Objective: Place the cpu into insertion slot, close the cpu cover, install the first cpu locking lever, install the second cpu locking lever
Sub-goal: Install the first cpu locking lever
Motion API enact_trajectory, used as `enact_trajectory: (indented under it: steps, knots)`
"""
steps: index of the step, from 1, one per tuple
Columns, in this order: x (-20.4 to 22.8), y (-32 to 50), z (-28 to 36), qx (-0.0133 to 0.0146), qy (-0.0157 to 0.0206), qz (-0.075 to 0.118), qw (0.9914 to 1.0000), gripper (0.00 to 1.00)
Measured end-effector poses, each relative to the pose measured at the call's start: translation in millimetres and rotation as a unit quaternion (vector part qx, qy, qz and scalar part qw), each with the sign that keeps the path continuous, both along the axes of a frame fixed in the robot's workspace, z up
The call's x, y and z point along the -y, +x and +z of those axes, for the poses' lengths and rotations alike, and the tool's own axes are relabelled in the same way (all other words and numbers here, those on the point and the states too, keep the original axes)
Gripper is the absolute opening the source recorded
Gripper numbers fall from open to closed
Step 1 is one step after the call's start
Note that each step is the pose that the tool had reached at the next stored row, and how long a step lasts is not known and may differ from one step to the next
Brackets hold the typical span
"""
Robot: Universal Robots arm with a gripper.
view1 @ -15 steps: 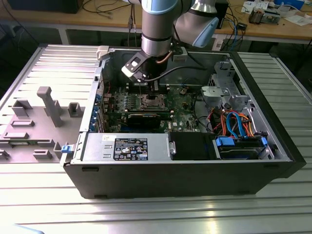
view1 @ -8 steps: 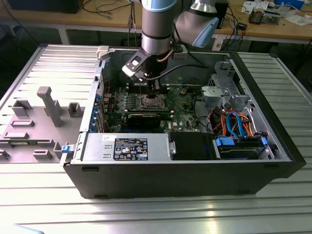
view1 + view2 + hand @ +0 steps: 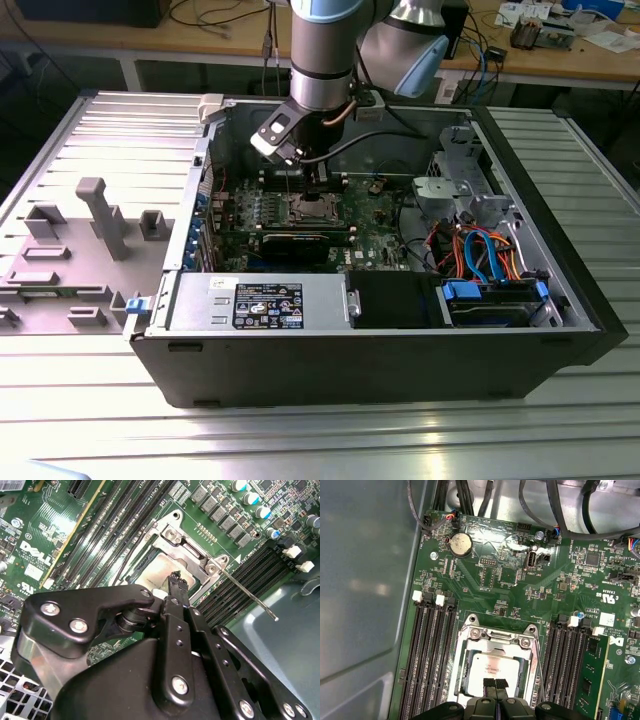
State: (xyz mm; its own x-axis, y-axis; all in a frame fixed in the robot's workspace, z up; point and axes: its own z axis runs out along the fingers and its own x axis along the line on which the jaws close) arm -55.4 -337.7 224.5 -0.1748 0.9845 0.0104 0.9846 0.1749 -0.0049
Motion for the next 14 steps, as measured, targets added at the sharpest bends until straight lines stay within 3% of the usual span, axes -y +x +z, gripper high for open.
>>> enact_trajectory:
  steps: [12,14]
  knots:
    - [0.0,0.0,6.0,0.0001,0.0001,0.001,1.00000,0.11]
    - [0.0,0.0,6.1,0.0000,0.0000,0.015,0.99988,0.11]
